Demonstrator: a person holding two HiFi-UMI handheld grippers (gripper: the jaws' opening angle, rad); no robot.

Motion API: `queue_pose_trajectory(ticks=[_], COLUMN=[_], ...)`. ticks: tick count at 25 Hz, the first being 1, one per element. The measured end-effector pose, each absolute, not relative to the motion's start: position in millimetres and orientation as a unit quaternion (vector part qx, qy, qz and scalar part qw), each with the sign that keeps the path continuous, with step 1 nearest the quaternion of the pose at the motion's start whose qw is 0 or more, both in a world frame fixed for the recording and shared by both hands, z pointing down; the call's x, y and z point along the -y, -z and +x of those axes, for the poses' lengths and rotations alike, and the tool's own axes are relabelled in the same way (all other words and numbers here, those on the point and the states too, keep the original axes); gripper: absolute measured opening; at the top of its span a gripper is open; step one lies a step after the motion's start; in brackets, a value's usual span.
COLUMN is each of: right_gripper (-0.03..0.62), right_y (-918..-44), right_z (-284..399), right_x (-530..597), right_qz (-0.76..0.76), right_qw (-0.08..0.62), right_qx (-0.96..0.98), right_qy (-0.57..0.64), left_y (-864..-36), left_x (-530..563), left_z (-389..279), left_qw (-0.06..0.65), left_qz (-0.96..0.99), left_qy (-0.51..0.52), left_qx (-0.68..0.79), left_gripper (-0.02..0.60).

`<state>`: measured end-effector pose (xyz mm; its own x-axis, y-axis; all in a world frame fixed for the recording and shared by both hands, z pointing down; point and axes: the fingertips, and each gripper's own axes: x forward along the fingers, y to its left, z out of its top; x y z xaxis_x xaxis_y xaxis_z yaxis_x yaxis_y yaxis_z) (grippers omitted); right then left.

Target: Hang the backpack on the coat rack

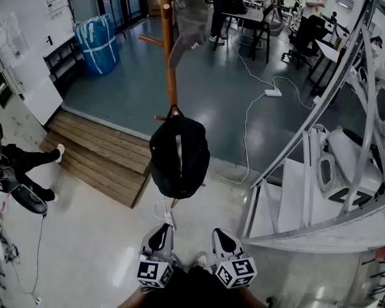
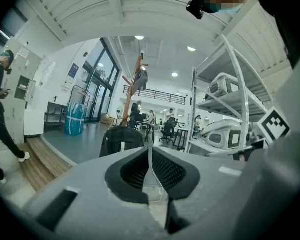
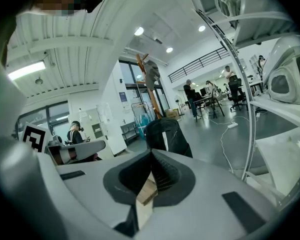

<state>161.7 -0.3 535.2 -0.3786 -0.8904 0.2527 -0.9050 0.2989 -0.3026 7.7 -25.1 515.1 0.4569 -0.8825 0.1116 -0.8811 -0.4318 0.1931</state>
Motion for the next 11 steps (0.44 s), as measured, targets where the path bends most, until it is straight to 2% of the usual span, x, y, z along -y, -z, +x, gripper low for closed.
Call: queue_pose_trajectory(ticks=[11], right_gripper=[0.012], right_y=[-535.0], right_z=[152.1], right_x=[6.1], right_qz=[0.554], right_qw=[0.017], right_qx=[0.808], right_qy=[-0.200], left_y=[-515.9], left_x=[28.7], left_z=[0.8], left_qw=[0.114], left_qz=[0.846], left_qy=[0.001], left_qx=[0.521], left_gripper=[0.035])
